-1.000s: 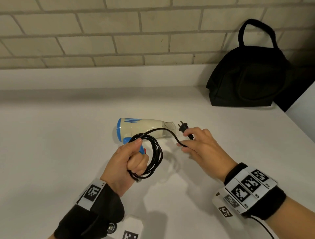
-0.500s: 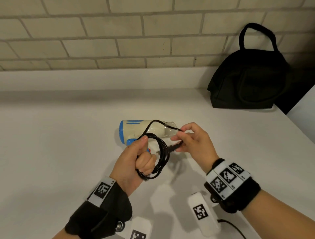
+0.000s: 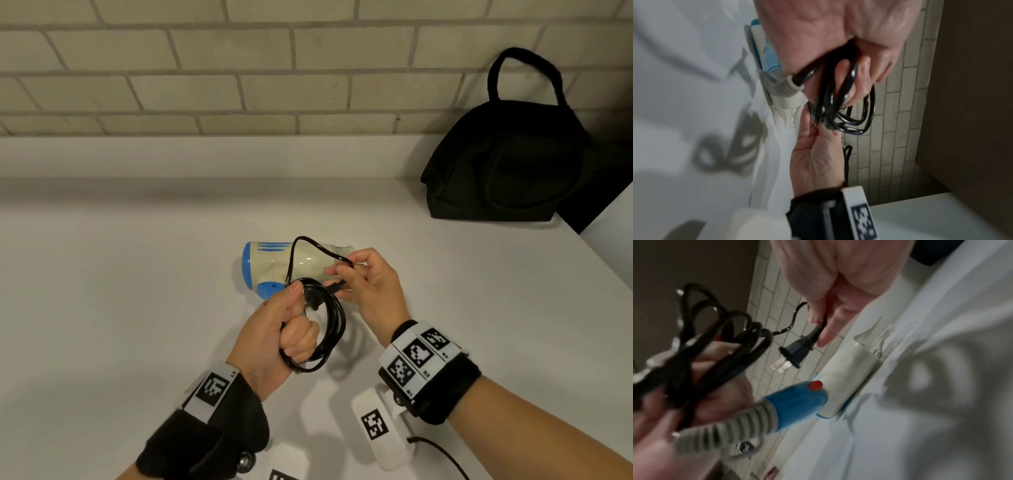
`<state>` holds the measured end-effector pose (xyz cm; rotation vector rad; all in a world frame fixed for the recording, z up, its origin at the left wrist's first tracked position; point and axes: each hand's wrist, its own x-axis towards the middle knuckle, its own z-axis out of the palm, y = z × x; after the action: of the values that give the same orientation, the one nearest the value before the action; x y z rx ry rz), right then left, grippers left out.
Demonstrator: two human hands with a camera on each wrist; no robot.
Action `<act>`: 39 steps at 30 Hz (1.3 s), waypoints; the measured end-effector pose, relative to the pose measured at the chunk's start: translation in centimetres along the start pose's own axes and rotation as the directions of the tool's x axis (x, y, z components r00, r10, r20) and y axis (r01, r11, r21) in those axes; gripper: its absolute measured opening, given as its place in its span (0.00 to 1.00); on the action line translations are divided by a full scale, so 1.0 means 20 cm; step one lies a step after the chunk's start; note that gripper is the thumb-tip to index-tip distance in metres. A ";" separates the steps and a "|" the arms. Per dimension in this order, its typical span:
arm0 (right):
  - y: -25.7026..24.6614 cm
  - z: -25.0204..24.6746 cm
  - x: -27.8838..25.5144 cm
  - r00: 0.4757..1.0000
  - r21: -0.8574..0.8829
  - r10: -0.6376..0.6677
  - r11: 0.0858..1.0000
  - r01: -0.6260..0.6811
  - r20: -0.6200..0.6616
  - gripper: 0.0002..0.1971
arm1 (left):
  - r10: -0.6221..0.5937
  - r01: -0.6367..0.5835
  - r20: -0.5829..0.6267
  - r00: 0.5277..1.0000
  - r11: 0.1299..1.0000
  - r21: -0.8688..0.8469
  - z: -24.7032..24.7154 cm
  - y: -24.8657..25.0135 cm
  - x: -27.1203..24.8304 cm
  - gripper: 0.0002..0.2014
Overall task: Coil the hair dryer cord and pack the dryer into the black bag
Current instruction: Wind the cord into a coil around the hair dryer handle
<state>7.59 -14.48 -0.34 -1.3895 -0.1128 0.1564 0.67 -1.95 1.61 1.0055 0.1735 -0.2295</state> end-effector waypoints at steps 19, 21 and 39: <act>0.01 -0.03 -0.12 0.925 0.060 0.237 0.962 -0.266 0.296 0.08 | 0.085 0.002 -0.234 0.969 0.936 0.351 -0.01 -0.09 -0.01 0.20; -0.01 -0.05 -0.12 0.930 -0.050 0.242 0.970 -0.237 0.277 0.11 | 0.135 -0.006 -0.239 0.962 0.879 0.476 0.00 -0.10 -0.01 0.24; -0.11 -0.09 -0.11 0.935 -0.478 0.230 0.875 -0.078 0.268 0.09 | 0.128 -0.015 -0.192 0.973 0.866 0.499 -0.01 -0.16 0.01 0.17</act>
<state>5.92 -16.97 1.51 -1.8438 -0.3239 0.5191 -0.02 -3.41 -1.08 1.5520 0.2863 -0.0918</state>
